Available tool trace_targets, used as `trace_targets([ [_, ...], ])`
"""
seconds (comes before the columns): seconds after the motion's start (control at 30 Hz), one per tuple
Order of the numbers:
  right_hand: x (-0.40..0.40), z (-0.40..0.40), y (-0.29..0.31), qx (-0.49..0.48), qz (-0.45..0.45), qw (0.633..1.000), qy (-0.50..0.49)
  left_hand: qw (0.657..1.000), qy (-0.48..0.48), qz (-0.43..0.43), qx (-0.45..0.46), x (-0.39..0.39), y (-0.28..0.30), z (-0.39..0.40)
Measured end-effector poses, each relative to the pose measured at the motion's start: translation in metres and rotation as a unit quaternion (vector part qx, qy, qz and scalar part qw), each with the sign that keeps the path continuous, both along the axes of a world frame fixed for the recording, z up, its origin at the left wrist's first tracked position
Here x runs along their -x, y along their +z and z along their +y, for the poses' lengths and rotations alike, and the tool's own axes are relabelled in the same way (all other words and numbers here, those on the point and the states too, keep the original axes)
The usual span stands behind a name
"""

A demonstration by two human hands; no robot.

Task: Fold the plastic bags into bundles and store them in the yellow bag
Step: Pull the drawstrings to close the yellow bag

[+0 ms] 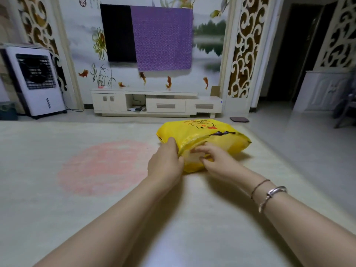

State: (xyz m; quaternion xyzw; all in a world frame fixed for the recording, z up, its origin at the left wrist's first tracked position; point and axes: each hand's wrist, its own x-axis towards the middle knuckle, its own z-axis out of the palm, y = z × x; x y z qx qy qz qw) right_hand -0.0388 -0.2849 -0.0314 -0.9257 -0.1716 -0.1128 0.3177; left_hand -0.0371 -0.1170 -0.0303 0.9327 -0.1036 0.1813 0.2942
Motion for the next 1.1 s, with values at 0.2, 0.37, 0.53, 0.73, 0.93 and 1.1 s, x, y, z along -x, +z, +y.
trace_targets([
  [0.2, -0.049, 0.038, 0.0, 0.274, 0.119, 0.953, -0.057, 0.985, -0.142, -0.044, 0.091, -0.009, -0.005, 0.018],
  [0.37, -0.072, 0.066, 0.016, 0.406, 0.163, 0.899, -0.022, 0.982, -0.154, -0.03, 0.103, -0.006, -0.013, 0.035],
  [0.53, -0.034, 0.041, 0.009, 0.202, 0.133, 0.969, -0.044, 0.963, -0.093, 0.042, 0.25, -0.007, -0.005, 0.028],
  [0.73, 0.007, 0.006, 0.028, 0.049, -0.002, 0.999, 0.018, 0.863, -0.087, 0.169, 0.469, -0.002, 0.037, 0.012],
  [0.93, 0.031, -0.017, 0.075, 0.063, -0.073, 0.995, 0.018, 0.766, -0.14, 0.246, 0.578, 0.005, 0.091, 0.025],
  [1.1, 0.024, 0.002, 0.126, 0.078, -0.105, 0.991, 0.019, 0.658, -0.182, 0.304, 0.665, 0.009, 0.123, 0.055],
])
